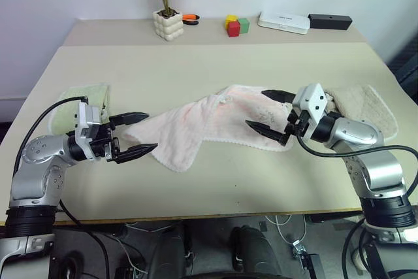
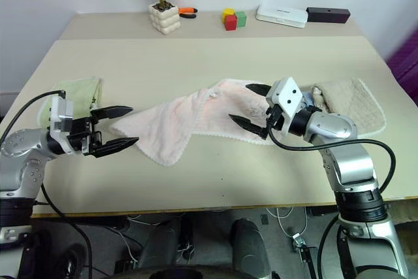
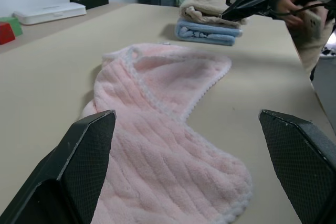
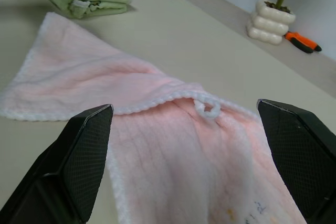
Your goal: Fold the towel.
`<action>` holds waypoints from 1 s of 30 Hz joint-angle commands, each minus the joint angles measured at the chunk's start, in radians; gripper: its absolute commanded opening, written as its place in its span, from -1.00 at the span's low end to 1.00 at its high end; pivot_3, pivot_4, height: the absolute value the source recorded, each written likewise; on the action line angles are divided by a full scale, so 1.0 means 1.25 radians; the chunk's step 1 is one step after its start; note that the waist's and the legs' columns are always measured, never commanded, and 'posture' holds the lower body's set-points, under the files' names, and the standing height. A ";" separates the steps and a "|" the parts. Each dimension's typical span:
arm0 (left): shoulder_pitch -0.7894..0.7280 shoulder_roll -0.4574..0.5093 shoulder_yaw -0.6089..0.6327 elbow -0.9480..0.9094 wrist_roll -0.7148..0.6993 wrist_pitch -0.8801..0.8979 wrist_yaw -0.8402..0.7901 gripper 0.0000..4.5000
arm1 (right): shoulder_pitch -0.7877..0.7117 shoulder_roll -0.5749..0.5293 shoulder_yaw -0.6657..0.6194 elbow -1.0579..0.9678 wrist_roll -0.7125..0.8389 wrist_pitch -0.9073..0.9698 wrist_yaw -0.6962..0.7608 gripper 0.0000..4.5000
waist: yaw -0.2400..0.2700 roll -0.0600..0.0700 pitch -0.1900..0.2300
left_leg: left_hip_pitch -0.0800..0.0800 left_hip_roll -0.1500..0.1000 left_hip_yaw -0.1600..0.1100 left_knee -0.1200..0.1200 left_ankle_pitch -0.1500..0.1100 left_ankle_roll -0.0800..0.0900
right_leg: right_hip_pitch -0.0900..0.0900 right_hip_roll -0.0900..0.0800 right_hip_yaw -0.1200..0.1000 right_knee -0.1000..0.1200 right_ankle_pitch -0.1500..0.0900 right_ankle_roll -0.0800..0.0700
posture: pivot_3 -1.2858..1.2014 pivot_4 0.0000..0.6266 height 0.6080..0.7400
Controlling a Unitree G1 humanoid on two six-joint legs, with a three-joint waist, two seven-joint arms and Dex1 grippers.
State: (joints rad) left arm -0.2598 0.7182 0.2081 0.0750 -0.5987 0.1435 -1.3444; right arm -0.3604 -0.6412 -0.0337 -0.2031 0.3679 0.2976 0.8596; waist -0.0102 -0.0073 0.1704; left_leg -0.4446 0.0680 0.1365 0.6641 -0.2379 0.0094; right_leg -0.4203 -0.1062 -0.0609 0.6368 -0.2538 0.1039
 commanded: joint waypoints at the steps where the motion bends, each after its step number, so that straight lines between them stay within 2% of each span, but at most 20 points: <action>1: -0.010 0.023 -0.028 -0.019 0.013 0.002 -0.041 1.00 | 0.007 0.008 -0.020 -0.044 0.007 -0.009 -0.019 0.99 | -0.001 0.000 0.000 | 0.000 0.000 0.000 0.000 0.000 0.000 | 0.000 0.000 0.000 0.000 0.000 0.000 | 0.03 -0.52 0.92; 7: -0.038 0.042 -0.084 -0.021 0.062 -0.060 -0.108 1.00 | 0.018 0.020 -0.022 -0.056 0.001 -0.015 -0.052 0.99 | -0.001 0.000 0.000 | 0.000 0.000 0.000 0.000 0.000 0.000 | 0.000 0.000 0.000 0.000 0.000 0.000 | 0.03 -0.52 0.92; 10: -0.066 0.043 -0.129 0.025 0.138 -0.162 -0.141 1.00 | 0.031 0.030 -0.018 -0.071 -0.004 -0.015 -0.069 0.99 | 0.000 0.000 0.000 | 0.000 0.000 0.000 0.000 0.000 0.000 | 0.000 0.000 0.000 0.000 0.000 0.000 | 0.03 -0.52 0.92; 15: -0.075 0.014 -0.182 0.041 0.194 -0.252 -0.143 1.00 | 0.034 0.039 -0.026 -0.072 -0.007 -0.030 -0.088 0.99 | -0.002 0.000 0.000 | 0.000 0.000 0.000 0.000 0.000 0.000 | 0.000 0.000 0.000 0.000 0.000 0.000 | 0.03 -0.52 0.92; 18: -0.065 0.018 -0.178 0.087 0.204 -0.325 -0.161 1.00 | 0.020 0.066 0.005 -0.086 -0.024 -0.025 -0.119 0.99 | -0.003 0.000 0.000 | 0.000 0.000 0.000 0.000 0.000 0.000 | 0.000 0.000 0.000 0.000 0.000 0.000 | 0.03 -0.52 0.92; 21: -0.052 -0.007 -0.213 0.069 0.239 -0.343 -0.129 1.00 | 0.018 0.084 0.013 -0.075 -0.022 -0.038 -0.116 0.99 | -0.003 0.000 0.000 | 0.000 0.000 0.000 0.000 0.000 0.000 | -0.001 0.000 0.000 0.000 0.000 0.000 | 0.03 -0.52 0.92; 25: -0.049 0.005 -0.216 0.087 0.245 -0.364 -0.133 1.00 | 0.008 0.109 0.034 -0.096 -0.029 -0.026 -0.134 0.99 | -0.001 0.000 0.000 | -0.001 0.000 0.000 0.000 0.000 0.000 | -0.001 0.000 0.000 0.000 0.000 0.000 | 0.03 -0.52 0.92; 30: -0.059 -0.012 -0.251 0.104 0.312 -0.366 -0.076 1.00 | 0.010 0.117 0.030 -0.081 -0.025 -0.043 -0.128 0.99 | 0.000 0.000 0.000 | -0.001 0.000 0.000 0.000 0.000 0.000 | 0.000 0.000 0.000 0.000 0.000 0.000 | 0.03 -0.52 0.92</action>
State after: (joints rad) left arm -0.3227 0.7057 -0.0970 0.1979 -0.2292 -0.2983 -1.4593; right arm -0.3311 -0.5041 0.0180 -0.2784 0.3326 0.2699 0.7029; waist -0.0108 -0.0070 0.1703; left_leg -0.4453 0.0680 0.1362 0.6644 -0.2381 0.0098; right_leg -0.4208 -0.1059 -0.0608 0.6368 -0.2538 0.1037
